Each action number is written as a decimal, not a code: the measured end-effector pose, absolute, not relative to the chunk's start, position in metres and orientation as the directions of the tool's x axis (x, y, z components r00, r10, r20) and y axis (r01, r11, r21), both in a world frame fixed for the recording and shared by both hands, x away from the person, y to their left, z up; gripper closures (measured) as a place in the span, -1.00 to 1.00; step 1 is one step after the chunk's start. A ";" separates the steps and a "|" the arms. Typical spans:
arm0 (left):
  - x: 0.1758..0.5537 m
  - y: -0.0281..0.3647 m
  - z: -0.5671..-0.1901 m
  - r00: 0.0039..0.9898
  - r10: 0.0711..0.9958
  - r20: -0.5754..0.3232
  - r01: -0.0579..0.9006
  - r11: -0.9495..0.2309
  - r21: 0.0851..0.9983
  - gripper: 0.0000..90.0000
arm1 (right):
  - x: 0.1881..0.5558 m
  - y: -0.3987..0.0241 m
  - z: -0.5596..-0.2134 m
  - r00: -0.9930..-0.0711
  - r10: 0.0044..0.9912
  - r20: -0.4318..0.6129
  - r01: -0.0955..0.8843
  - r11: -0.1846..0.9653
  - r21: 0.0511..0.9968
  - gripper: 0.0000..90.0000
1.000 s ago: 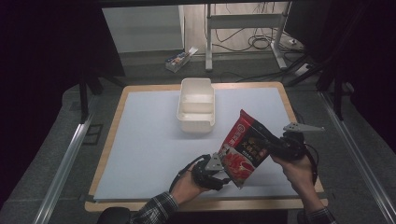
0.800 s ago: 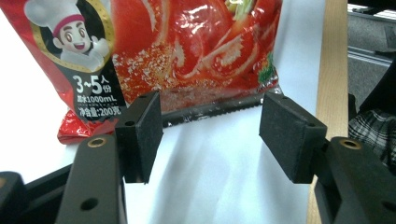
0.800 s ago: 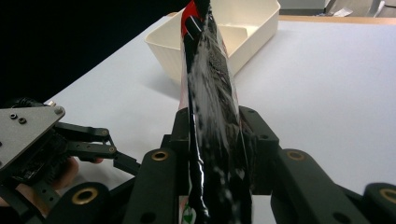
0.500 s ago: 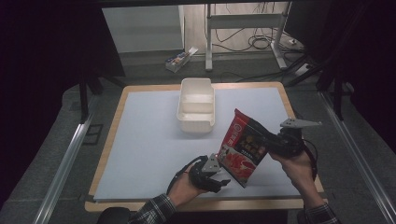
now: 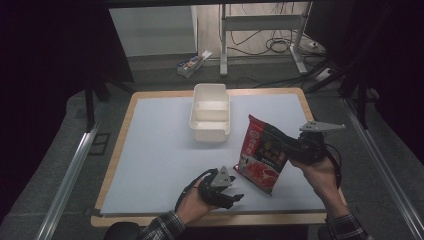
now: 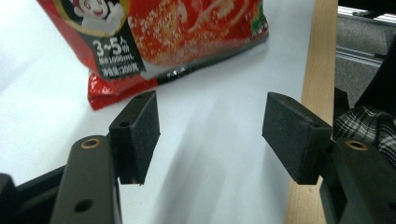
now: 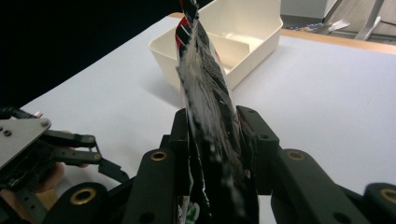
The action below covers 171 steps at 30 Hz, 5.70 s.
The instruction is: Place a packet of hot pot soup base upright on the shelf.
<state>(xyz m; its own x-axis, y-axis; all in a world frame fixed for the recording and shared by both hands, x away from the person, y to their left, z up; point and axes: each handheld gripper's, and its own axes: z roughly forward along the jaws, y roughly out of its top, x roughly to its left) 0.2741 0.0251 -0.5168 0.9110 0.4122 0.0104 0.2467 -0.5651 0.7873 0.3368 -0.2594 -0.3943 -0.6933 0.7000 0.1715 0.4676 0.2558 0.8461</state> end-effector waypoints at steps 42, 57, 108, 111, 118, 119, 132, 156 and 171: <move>0.231 0.094 -0.518 0.832 0.554 -0.025 0.364 -0.512 0.778 -0.66 | 0.395 -0.261 -0.325 -0.661 0.733 0.159 0.409 0.175 0.896 0.50; 0.222 0.106 -0.514 0.824 0.564 -0.060 0.380 -0.470 0.797 -0.70 | 0.426 -0.232 -0.297 -0.677 0.716 0.172 0.391 0.152 0.908 0.49; 0.218 0.108 -0.519 0.834 0.550 -0.044 0.368 -0.495 0.787 -0.85 | 0.525 -0.111 -0.340 -0.756 0.634 0.163 0.379 0.221 0.899 0.48; 0.218 0.108 -0.519 0.836 0.548 -0.042 0.365 -0.497 0.787 -0.85 | 0.527 -0.104 -0.345 -0.760 0.631 0.158 0.372 0.222 0.901 0.48; 0.218 0.107 -0.519 0.836 0.547 -0.040 0.364 -0.498 0.787 -0.85 | 0.527 -0.090 -0.356 -0.769 0.619 0.158 0.379 0.243 0.893 0.48; 0.218 0.107 -0.519 0.836 0.547 -0.039 0.363 -0.499 0.787 -0.85 | 0.528 -0.089 -0.357 -0.771 0.618 0.154 0.378 0.248 0.892 0.48; 0.216 0.107 -0.518 0.842 0.538 -0.037 0.349 -0.490 0.799 -0.85 | 0.529 -0.082 -0.380 -0.770 0.616 0.170 0.403 0.262 0.877 0.47; 0.216 0.105 -0.519 0.844 0.535 -0.030 0.346 -0.502 0.793 -0.85 | 0.524 -0.106 -0.416 -0.737 0.676 0.020 0.413 0.427 0.804 -0.05; 0.217 0.106 -0.520 0.841 0.540 -0.030 0.350 -0.501 0.792 -0.85 | 0.521 -0.118 -0.419 -0.769 0.639 0.034 0.409 0.449 0.795 -0.71</move>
